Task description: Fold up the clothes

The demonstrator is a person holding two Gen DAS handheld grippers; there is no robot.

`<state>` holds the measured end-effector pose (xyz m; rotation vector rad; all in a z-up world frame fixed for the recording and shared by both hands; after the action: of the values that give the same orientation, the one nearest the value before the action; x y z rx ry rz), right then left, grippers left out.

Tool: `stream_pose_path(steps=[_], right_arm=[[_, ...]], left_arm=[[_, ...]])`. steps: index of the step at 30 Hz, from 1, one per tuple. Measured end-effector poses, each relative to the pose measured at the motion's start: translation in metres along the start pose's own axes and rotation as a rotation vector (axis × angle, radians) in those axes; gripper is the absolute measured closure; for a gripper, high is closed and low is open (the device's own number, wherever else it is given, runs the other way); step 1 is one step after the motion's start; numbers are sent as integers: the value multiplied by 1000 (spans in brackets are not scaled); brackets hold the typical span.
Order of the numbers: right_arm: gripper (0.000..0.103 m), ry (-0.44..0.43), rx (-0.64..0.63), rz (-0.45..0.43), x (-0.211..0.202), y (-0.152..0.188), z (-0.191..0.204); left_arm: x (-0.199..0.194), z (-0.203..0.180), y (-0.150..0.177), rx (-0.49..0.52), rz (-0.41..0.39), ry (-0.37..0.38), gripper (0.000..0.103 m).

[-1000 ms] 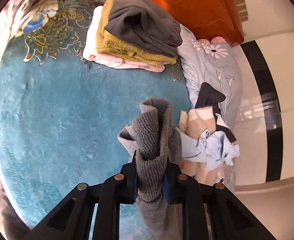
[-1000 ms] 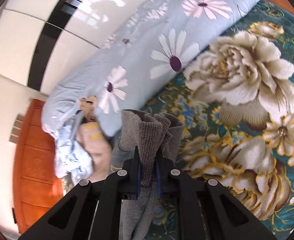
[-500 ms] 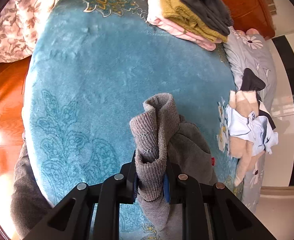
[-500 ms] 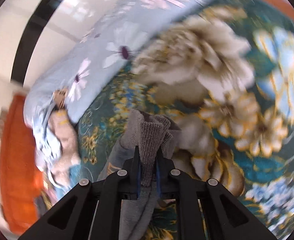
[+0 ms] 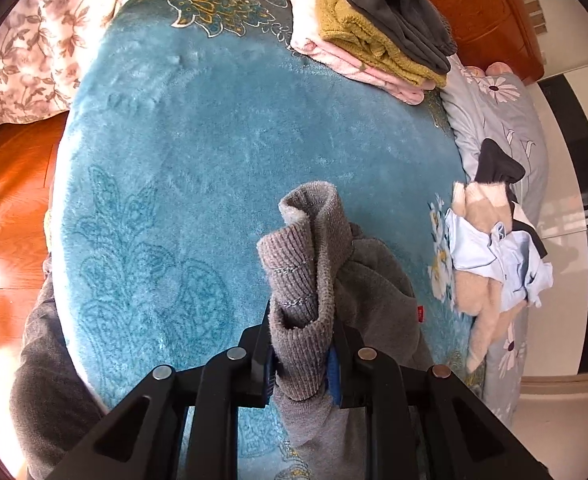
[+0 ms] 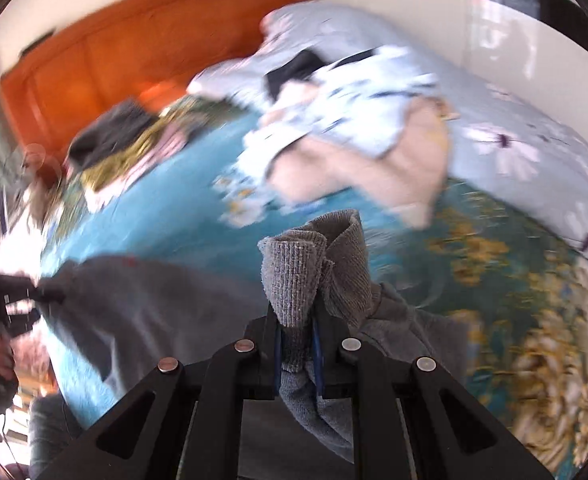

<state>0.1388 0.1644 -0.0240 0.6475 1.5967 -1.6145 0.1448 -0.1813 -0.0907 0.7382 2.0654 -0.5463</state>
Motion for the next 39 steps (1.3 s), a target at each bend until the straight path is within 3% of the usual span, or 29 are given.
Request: stream_pose_path(steps=[5,13,15,17,19,23,25,29,31,39], right_arm=[[91,7,-157,73,35,31,67],[85,25,-275,107,46,54,89],[75,-13,-295,99,43,56,95],[55,-100,-315,88,35,58,106],[54,-164,-307,79,27,58,109],[54,-169,-147,71,15,48,71],[54,-144,-13,82,12,44,33],[54,65,134,80,4,46,-52],[54,164,180,79,-3,52,-87],[54,232,416,82,-23,84,-170]], left_arm=[[0,1,2,-8,7,15,81],[3,7,6,-14,10,7,81],[4,9,6,-18,13,5,81],[3,8,6,-10,13,2,81],[0,6,6,4,4,2,81],[-15,-15,7,105,-64,-31,83],[-25,-31,9,169,-106,-43,83],[-50,-97,29,368,-161,1,83],[-60,-137,50,479,-167,46,83],[-25,-223,205,955,-58,39,83]])
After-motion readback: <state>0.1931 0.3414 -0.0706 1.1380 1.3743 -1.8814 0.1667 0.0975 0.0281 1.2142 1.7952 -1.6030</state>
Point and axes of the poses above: each gripper's, at about its wrist camera, not at the fingertips, and x roughly the way its jaws point, z to its left, y to its underside, the point moved 10 cm from there along x, roughly the way its jaws point, and after that the axes turned 2 degrees about -x, right-handed, at the moved point
